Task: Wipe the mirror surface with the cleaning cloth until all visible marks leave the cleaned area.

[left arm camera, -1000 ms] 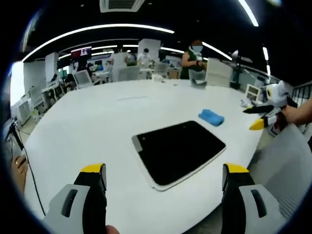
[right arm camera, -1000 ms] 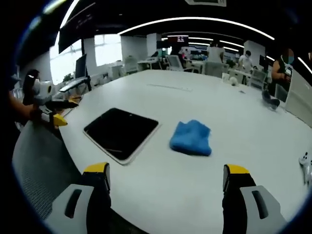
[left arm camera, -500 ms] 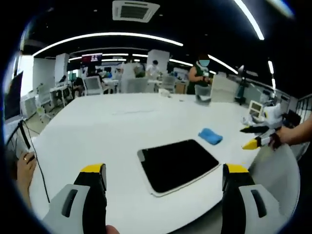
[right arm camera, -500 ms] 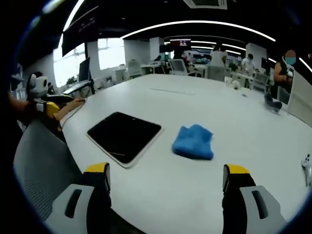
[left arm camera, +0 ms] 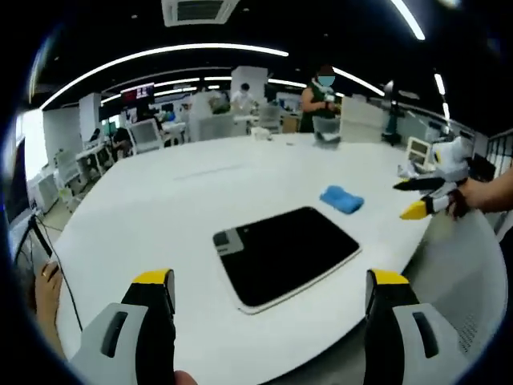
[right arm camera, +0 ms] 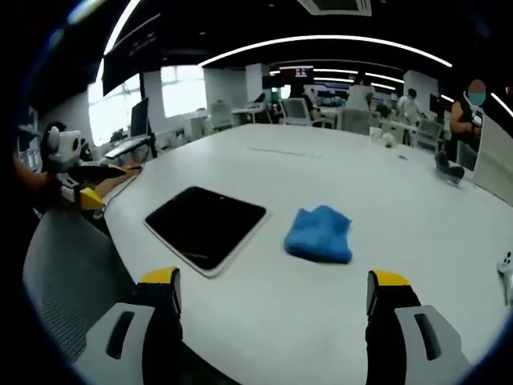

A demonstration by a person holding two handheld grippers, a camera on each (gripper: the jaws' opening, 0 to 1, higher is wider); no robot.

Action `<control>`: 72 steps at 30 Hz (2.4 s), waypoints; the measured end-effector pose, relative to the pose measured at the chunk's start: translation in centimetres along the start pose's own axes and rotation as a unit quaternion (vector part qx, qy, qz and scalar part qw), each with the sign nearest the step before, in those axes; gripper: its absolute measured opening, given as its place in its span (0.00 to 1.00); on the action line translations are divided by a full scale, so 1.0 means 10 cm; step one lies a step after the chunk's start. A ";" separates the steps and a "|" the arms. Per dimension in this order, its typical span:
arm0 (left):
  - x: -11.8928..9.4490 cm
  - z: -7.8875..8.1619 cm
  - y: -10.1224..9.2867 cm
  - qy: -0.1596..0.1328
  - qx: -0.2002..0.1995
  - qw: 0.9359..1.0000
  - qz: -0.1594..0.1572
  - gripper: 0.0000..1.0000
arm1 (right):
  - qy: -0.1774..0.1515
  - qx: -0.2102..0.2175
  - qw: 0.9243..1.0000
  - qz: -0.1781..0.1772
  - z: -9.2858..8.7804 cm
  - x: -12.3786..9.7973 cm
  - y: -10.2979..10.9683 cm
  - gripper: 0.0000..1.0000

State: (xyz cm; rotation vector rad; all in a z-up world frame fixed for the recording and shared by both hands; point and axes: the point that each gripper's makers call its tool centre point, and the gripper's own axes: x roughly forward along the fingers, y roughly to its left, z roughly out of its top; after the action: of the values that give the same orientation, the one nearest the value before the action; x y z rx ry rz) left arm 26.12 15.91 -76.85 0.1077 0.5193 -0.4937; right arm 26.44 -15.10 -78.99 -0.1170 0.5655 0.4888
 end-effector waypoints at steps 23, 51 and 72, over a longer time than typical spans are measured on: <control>0.13 -0.25 0.12 0.046 0.030 0.998 0.020 0.99 | 0.052 -0.017 0.998 -0.021 0.01 -0.06 -0.07 0.96; 0.09 -0.08 0.14 -0.020 -0.022 1.000 0.003 0.99 | 0.174 0.076 0.981 0.033 1.27 -0.27 -0.25 0.90; 0.10 -0.14 0.17 -0.007 -0.016 1.000 0.004 0.99 | 0.224 0.099 0.969 0.015 1.06 0.18 -0.46 0.78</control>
State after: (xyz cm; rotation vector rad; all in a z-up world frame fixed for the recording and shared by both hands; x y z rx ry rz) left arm 27.09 17.30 -78.66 0.0752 0.5125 -0.4769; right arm 35.10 -15.92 -71.17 -0.0270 1.0569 0.4335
